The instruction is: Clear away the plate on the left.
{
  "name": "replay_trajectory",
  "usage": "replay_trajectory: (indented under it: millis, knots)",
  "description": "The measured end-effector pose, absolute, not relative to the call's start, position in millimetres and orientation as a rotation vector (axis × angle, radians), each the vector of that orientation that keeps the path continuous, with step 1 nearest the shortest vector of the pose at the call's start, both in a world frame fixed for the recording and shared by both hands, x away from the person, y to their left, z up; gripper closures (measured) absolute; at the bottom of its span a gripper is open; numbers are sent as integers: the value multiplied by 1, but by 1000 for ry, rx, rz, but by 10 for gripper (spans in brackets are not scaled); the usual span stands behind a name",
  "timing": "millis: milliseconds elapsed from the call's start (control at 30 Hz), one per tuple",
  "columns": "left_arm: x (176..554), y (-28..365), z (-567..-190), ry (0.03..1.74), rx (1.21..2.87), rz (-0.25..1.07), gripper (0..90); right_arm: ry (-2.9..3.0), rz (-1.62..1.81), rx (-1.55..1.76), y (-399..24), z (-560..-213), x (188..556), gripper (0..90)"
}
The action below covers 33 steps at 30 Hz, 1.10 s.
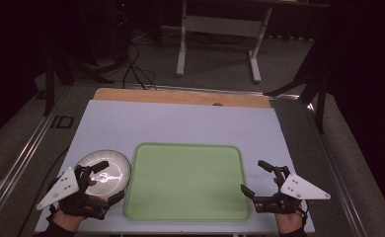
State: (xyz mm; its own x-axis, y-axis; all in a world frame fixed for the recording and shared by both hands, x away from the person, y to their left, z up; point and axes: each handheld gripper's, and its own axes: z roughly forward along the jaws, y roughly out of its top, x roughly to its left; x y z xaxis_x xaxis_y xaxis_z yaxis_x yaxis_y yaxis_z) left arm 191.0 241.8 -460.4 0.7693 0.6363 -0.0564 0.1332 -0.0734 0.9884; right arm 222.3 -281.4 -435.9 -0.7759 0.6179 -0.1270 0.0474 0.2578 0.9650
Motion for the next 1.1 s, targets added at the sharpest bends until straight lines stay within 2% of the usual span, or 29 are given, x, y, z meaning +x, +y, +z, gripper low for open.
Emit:
replay_trajectory:
  millis: [300, 400, 767, 1100]
  knots:
    - [191, 239, -457, 665, 1648, 417, 6, 2040, 1552, 615, -283, -436, 220, 108]
    - [191, 237, -456, 634, 1690, 366, 6, 2045, 1548, 619, -283, -437, 221, 108]
    - [190, 233, -452, 614, 1721, 335, 6, 2046, 1549, 633, -282, -436, 221, 108]
    - [182, 217, -434, 560, 1758, 280, 6, 2045, 1551, 618, -280, -434, 218, 108]
